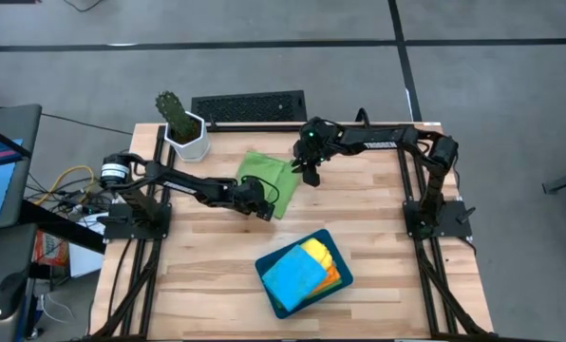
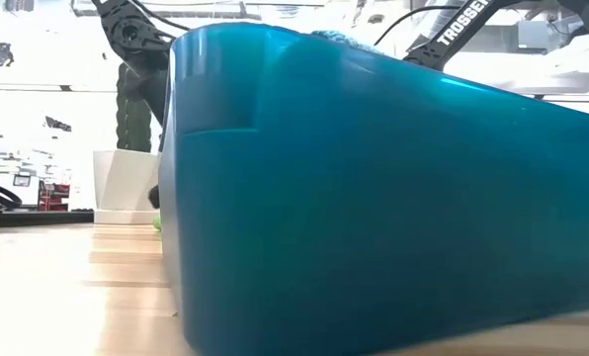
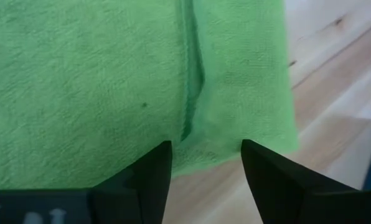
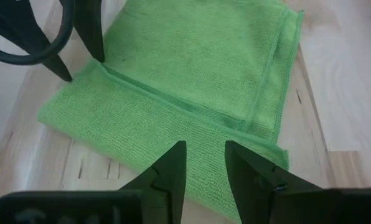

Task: Fold microfiber towels
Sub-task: Fold the green microfiber towel

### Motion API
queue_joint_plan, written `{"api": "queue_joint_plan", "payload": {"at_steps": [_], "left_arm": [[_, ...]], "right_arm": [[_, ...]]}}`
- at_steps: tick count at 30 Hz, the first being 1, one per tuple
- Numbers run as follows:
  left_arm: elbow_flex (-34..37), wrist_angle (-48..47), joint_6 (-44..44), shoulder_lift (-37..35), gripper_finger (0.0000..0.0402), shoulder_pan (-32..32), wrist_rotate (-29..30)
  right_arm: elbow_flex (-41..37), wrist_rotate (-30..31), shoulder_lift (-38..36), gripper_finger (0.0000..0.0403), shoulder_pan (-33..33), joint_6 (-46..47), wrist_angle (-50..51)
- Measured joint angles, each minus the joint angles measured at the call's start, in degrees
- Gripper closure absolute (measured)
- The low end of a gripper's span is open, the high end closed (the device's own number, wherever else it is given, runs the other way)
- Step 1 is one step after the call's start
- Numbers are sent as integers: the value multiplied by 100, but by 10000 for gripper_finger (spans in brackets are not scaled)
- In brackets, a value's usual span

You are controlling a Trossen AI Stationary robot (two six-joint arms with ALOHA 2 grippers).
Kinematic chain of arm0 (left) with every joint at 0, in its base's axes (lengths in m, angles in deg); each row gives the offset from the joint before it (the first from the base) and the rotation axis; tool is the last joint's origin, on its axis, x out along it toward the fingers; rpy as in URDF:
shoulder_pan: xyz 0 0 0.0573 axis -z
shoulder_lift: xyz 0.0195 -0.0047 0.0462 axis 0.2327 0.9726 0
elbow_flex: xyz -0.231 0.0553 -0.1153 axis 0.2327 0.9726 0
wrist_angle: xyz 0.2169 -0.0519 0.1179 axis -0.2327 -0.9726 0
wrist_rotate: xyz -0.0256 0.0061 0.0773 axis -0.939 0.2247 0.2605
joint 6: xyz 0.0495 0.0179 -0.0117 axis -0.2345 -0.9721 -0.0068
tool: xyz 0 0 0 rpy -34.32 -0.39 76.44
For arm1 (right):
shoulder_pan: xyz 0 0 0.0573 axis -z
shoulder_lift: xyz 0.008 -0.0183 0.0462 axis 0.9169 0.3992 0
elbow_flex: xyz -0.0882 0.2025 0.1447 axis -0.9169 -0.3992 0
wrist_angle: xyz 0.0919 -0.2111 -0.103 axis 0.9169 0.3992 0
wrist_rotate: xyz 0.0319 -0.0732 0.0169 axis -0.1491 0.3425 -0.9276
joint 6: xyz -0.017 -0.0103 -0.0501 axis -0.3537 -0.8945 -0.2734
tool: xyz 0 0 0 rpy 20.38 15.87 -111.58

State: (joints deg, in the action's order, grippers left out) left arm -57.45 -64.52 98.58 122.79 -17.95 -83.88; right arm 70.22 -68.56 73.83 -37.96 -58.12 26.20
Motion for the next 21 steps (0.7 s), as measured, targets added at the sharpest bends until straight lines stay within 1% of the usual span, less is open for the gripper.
{"api": "queue_joint_plan", "payload": {"at_steps": [8, 11, 15, 21], "left_arm": [[5, 111, 139, -27, 217, -17, -11], [5, 107, 175, -28, 224, -17, -56], [5, 109, 276, -28, 259, -30, -39], [5, 118, 369, -31, 344, -79, -5]], "right_arm": [[0, -2, 0, 269, 0, -2, 0], [0, -2, 0, 269, 0, -2, 0], [0, -1, 0, 269, 0, -2, 4], [0, 0, 0, 269, 0, -2, 15]]}}
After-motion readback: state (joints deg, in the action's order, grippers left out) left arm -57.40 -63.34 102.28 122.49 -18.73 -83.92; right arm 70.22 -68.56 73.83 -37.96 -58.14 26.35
